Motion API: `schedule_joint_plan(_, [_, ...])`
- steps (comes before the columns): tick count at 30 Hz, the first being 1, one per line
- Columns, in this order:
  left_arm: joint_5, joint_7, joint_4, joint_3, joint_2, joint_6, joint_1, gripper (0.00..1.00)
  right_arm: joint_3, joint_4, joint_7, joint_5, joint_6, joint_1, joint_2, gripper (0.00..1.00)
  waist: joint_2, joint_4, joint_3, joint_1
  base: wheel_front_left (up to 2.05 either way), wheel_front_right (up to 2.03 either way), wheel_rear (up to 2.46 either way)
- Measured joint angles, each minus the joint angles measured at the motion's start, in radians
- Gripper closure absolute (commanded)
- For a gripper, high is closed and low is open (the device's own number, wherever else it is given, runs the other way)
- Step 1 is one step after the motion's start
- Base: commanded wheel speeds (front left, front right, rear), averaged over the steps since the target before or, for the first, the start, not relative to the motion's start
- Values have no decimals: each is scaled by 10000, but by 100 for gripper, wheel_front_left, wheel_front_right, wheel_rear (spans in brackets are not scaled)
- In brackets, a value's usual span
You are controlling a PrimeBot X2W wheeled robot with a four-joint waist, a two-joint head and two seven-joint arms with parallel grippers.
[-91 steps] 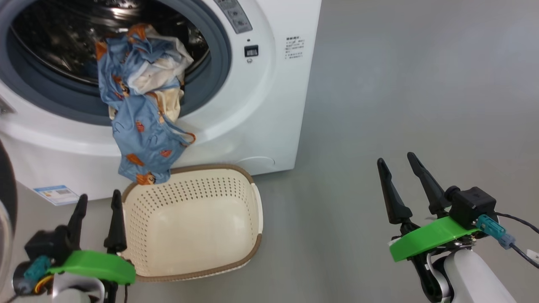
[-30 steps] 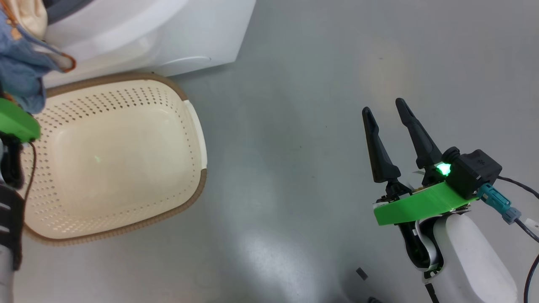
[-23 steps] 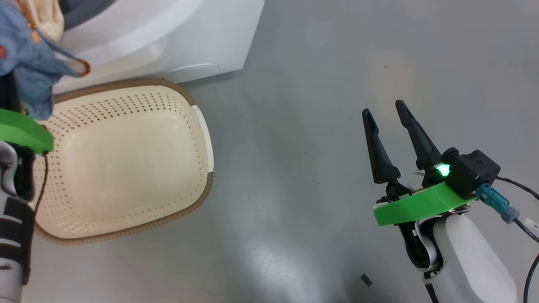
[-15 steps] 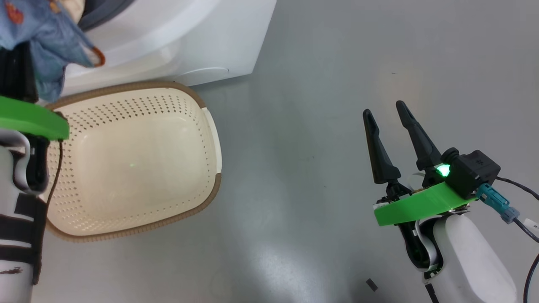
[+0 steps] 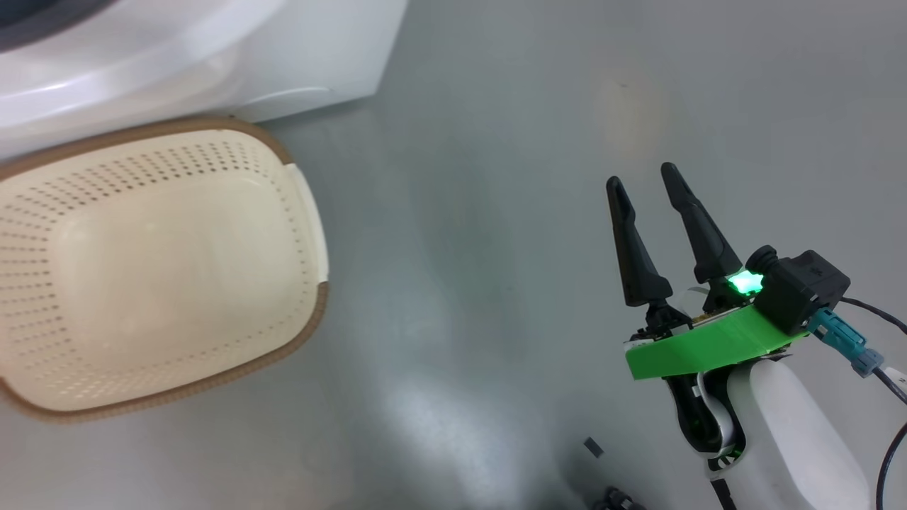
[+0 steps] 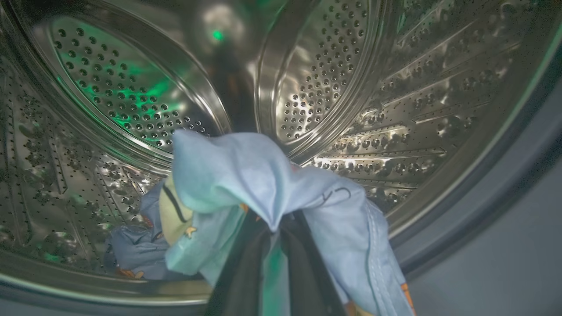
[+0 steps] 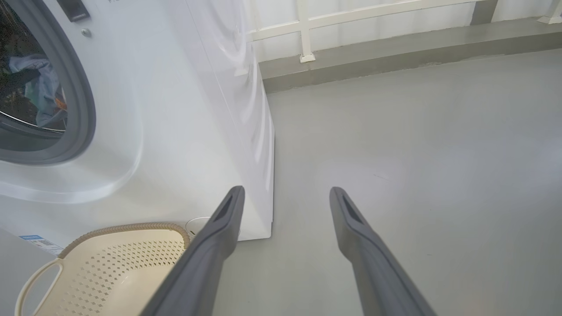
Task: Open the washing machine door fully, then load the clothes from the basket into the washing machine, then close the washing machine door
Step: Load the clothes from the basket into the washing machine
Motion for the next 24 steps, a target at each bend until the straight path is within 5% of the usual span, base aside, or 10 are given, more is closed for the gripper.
schedule_joint_plan(9, [-268, 1174, 1377, -683, 928, 0, -2006, 100, 249, -334, 0, 234, 0, 38, 42, 0, 0, -916, 666, 0, 0, 0, 0])
schedule_joint_plan(10, [-416, 1432, 1503, -732, 970, 0, -2185, 92, 247, -339, 0, 242, 0, 41, 48, 0, 0, -999, 732, 0, 0, 0, 0])
schedule_joint_plan(12, [-554, 1728, 1697, -920, 1018, 0, -2396, 0, 242, -345, 0, 242, 0, 81, 52, 0, 0, -1121, 857, 0, 0, 0, 0])
schedule_joint_plan(17, [-955, 2282, 1900, -1327, 859, 0, -2555, 0, 232, -341, 0, 259, 0, 119, 59, 0, 0, -1151, 1033, 0, 0, 0, 0])
schedule_joint_plan(24, [-1354, 1319, 1785, -1730, 533, 0, -2233, 0, 196, -253, 0, 247, 0, 12, 65, 0, 0, -781, 800, 0, 0, 0, 0])
